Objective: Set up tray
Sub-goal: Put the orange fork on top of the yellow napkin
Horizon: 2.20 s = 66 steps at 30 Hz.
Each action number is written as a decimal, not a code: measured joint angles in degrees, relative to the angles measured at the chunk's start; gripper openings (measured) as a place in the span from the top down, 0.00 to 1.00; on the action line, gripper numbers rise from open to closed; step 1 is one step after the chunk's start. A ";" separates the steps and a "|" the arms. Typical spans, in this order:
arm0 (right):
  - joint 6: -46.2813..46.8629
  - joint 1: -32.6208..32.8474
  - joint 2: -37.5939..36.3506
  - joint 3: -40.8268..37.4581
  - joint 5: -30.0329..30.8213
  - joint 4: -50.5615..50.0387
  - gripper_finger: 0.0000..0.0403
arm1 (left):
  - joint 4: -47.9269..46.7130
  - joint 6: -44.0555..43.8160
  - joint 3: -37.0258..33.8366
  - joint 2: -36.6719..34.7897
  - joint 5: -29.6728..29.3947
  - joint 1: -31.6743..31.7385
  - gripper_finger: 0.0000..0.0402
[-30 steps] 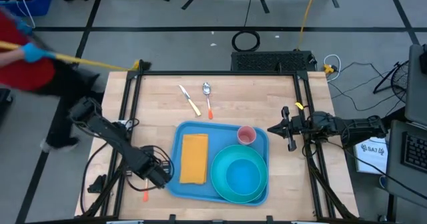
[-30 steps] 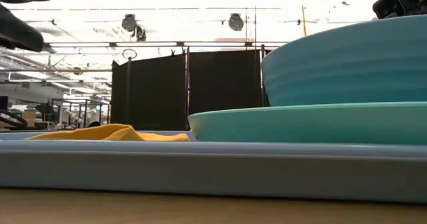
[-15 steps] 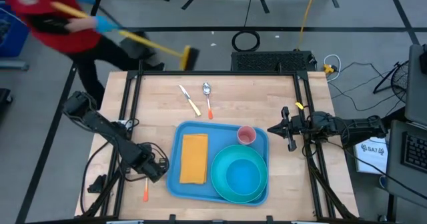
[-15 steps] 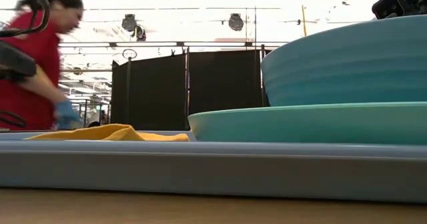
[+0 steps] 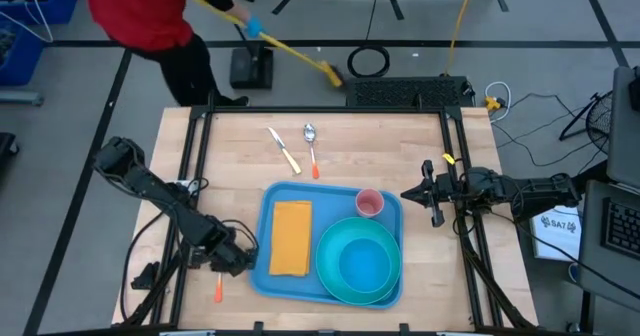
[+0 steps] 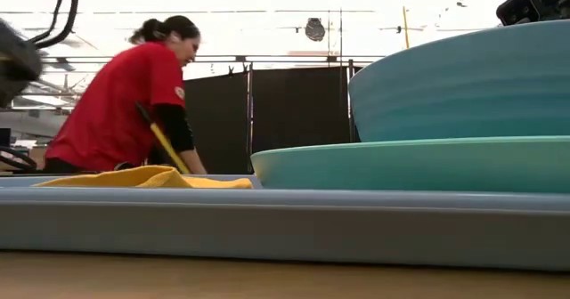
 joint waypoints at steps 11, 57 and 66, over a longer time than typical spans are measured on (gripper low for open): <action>-0.02 0.00 0.00 0.00 0.02 -0.28 0.99 | -6.60 -0.29 -0.06 -0.04 8.04 -2.23 0.94; 0.66 -0.02 -0.01 0.00 0.00 -0.23 0.99 | 2.56 -6.87 -8.82 -0.28 0.69 -2.75 0.68; 0.07 0.00 -0.02 0.00 0.00 -0.25 0.99 | 2.19 -5.13 -9.18 -0.31 -2.24 -2.85 0.94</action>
